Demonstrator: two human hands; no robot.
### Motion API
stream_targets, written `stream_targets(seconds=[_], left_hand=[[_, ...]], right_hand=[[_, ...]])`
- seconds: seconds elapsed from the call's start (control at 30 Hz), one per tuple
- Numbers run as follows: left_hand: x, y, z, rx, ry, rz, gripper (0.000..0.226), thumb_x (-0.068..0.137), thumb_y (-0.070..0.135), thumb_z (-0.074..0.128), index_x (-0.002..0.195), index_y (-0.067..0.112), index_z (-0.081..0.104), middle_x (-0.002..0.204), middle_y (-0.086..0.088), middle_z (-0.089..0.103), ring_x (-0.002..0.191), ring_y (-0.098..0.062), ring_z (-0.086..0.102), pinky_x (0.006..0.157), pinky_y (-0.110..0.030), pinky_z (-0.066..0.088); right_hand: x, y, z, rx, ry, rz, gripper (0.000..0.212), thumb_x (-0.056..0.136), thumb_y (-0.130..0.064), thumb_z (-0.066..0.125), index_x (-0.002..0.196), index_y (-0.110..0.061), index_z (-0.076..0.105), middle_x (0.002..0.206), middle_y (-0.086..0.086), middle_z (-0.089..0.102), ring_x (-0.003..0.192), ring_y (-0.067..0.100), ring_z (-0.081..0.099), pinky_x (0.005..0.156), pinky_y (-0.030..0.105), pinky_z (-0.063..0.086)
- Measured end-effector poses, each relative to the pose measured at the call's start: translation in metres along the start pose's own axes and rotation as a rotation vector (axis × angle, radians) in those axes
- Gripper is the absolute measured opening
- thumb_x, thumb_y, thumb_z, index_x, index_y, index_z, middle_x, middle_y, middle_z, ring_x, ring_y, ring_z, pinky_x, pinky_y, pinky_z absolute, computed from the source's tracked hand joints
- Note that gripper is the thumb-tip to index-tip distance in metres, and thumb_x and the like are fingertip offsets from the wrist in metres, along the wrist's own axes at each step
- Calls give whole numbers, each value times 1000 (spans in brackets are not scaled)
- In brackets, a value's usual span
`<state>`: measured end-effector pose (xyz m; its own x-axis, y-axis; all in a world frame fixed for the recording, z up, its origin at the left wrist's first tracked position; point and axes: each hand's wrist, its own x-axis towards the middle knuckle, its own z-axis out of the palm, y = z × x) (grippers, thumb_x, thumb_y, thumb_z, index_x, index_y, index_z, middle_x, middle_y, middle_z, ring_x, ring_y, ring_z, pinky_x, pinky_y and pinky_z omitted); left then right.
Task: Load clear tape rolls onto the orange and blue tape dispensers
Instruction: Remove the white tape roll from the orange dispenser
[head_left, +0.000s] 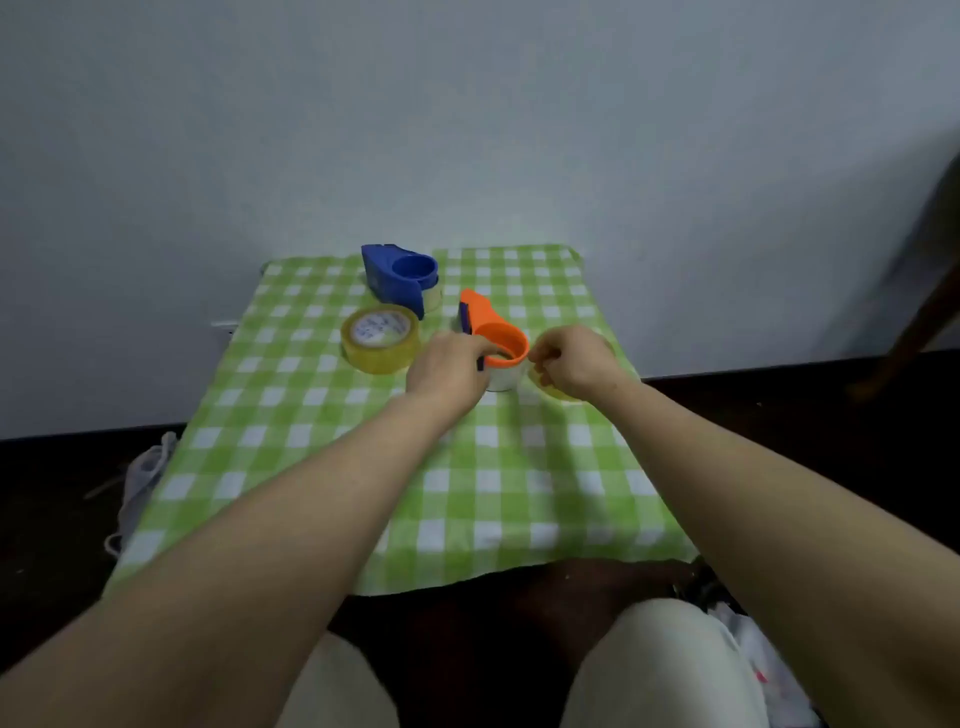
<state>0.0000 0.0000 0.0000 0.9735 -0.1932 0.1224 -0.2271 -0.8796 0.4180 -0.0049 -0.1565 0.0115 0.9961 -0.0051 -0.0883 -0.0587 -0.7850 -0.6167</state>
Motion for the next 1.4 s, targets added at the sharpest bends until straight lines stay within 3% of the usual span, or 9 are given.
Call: stream_targets(seconds=[0.1, 0.2, 0.47, 0.6, 0.77, 1.0, 1.17, 1.3, 1.4], left_hand=[[20, 5, 18, 265, 5, 125, 43, 86, 26, 61, 128, 30, 57, 127, -4, 60, 128, -24, 44, 115, -38, 16], [35, 12, 32, 464, -43, 176, 37, 89, 34, 55, 125, 24, 57, 123, 0, 63, 132, -22, 40, 116, -45, -13], [56, 13, 57, 628, -73, 110, 17, 89, 20, 49, 75, 22, 57, 64, 5, 53, 95, -22, 62, 119, -47, -5], [57, 11, 55, 586, -49, 166, 16, 91, 16, 45, 83, 20, 58, 77, 0, 66, 96, -23, 64, 120, -40, 0], [45, 10, 29, 373, 115, 93, 22, 93, 31, 49, 98, 14, 61, 93, -13, 71, 106, -28, 60, 115, -32, 7], [3, 1, -7, -307, 231, -135, 27, 85, 31, 64, 98, 8, 64, 103, -12, 68, 101, -30, 60, 88, -40, 46], [-35, -8, -23, -668, 164, -203, 24, 80, 22, 70, 100, 11, 63, 104, -11, 71, 98, -25, 67, 90, -44, 52], [-65, -17, -34, -773, 99, -230, 29, 81, 1, 69, 108, -5, 60, 101, -13, 65, 92, -22, 62, 73, -19, 51], [-84, -23, -40, -852, 46, -246, 35, 79, -5, 68, 113, -6, 59, 103, -13, 65, 92, -21, 61, 74, -19, 51]], right_hand=[[18, 10, 5, 57, 46, 46, 31, 83, 3, 47, 104, -8, 68, 103, 13, 71, 94, 24, 65, 84, 28, 50], [37, 19, 15, 141, 85, 79, 32, 82, 3, 45, 103, -5, 68, 95, 13, 69, 93, 24, 63, 90, 32, 51], [57, 30, 30, 343, 92, 145, 27, 77, 5, 48, 93, -5, 68, 82, 8, 62, 82, 26, 59, 86, 50, 53], [55, 31, 31, 405, 92, 163, 31, 79, 8, 44, 95, -6, 65, 78, 8, 63, 79, 27, 62, 86, 49, 53], [46, 22, 24, 507, 150, 179, 29, 86, 0, 44, 110, 0, 60, 67, 0, 59, 75, 23, 64, 87, 47, 54], [8, -25, 14, 852, 1, 166, 23, 96, -32, 44, 96, -13, 57, 98, 5, 63, 94, 20, 61, 89, 39, 50], [-19, -49, 22, 1129, -135, 113, 19, 97, -25, 45, 96, -12, 59, 95, 7, 64, 86, 25, 63, 84, 41, 53], [-39, -56, 39, 1216, -98, 97, 20, 95, -10, 48, 106, 3, 58, 91, 14, 63, 81, 26, 61, 76, 39, 54], [-53, -62, 53, 1193, -96, 66, 17, 94, -4, 48, 104, 5, 58, 82, 12, 61, 74, 23, 59, 70, 35, 52]])
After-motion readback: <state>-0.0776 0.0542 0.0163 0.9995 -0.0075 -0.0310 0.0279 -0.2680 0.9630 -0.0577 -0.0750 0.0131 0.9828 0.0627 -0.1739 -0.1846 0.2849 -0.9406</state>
